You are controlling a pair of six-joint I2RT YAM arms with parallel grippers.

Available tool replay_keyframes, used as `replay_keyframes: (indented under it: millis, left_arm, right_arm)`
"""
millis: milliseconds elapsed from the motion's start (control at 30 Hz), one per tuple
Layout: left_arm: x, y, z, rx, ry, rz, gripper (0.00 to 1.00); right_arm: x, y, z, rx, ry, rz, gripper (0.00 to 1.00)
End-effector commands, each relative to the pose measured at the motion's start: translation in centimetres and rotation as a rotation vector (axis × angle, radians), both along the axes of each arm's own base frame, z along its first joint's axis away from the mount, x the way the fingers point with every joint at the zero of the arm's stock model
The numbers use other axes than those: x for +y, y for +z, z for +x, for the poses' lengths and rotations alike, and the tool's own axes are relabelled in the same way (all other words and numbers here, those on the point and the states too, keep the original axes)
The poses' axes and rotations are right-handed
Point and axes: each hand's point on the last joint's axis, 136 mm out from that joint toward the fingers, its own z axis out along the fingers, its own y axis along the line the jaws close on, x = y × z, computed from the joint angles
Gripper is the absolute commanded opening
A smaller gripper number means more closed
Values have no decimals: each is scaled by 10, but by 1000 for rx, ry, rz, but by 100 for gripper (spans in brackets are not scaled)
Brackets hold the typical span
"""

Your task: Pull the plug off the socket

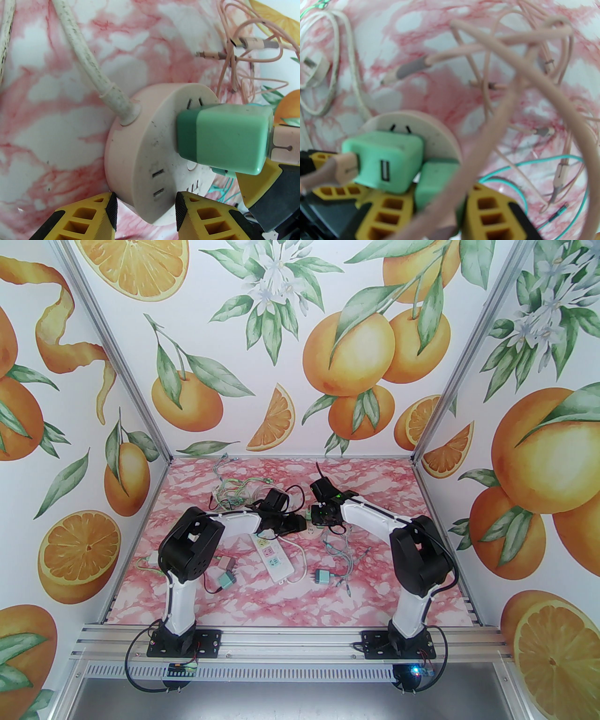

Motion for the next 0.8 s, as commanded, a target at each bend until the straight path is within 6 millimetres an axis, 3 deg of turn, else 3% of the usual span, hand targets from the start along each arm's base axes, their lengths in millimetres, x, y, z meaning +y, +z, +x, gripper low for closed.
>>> replay_keyframes:
  millis: [0,300,633,767]
  left_arm:
    - [-13,7,14,-26,9,-38,43]
    - [-11,-18,3,37,17,52,32]
    - [-16,-35,-15,76,-9,137,31]
    - [-9,-39,-18,93,1,177,31]
  right_arm:
    - [9,-4,-10,43,35,34,27]
    - [15,-9,-13,65,45,15,27]
    - [47,-18,-23,89,111,-97,27]
    - [47,-19,-24,90,81,-47,26]
